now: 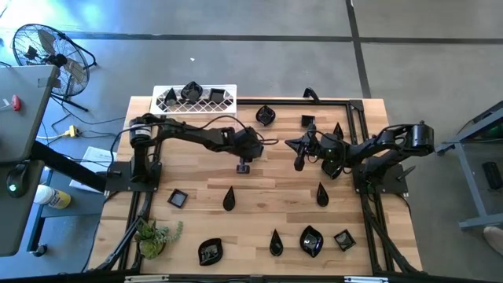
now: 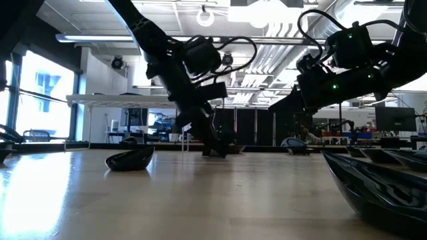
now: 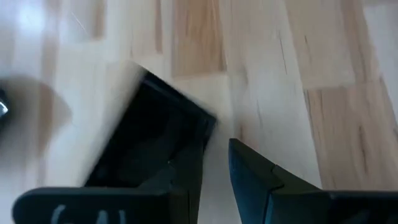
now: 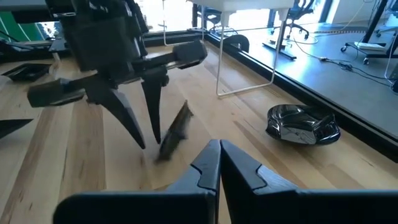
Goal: Pick & Place Mini shaped plates
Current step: Stack the square plate on top of the square plate on the shelf
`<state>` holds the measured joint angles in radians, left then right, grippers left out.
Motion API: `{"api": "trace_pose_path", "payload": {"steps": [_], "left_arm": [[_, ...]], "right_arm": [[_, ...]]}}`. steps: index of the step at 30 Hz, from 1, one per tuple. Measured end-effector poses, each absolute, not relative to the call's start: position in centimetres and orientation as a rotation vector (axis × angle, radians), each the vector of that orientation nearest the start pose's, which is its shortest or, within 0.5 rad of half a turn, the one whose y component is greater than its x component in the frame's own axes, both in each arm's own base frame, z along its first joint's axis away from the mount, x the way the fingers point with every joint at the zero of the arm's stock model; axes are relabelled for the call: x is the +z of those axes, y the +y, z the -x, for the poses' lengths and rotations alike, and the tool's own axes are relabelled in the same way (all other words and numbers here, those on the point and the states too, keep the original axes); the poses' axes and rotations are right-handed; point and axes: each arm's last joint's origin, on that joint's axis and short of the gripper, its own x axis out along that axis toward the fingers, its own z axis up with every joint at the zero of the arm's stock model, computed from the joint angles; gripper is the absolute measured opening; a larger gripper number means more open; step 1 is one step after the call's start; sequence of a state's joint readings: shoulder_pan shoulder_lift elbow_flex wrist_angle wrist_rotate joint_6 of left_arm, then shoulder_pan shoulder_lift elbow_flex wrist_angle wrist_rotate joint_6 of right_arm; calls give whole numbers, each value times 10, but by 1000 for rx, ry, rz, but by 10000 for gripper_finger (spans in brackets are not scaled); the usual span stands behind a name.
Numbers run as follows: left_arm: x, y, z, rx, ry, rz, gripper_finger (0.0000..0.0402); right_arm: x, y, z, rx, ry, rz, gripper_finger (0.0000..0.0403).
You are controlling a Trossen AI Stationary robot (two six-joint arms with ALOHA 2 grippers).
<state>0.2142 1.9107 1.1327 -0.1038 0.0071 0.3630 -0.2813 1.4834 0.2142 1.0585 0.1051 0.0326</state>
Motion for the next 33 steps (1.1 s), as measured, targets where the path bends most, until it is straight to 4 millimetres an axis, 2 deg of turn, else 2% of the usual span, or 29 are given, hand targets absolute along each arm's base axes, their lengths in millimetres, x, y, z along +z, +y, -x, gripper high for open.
{"api": "trace_pose_path", "payload": {"steps": [3,20,33], "left_arm": [[139,82,-379,27,919,-244,72],[138,81,-377,71,955,-258,72],[159,73,-370,20,971,-427,73]], "right_arm": [[130,-64,-212,-388,206,-51,2],[130,-64,-212,-388,205,-51,5],[130,-64,-212,-388,206,-43,7]]}}
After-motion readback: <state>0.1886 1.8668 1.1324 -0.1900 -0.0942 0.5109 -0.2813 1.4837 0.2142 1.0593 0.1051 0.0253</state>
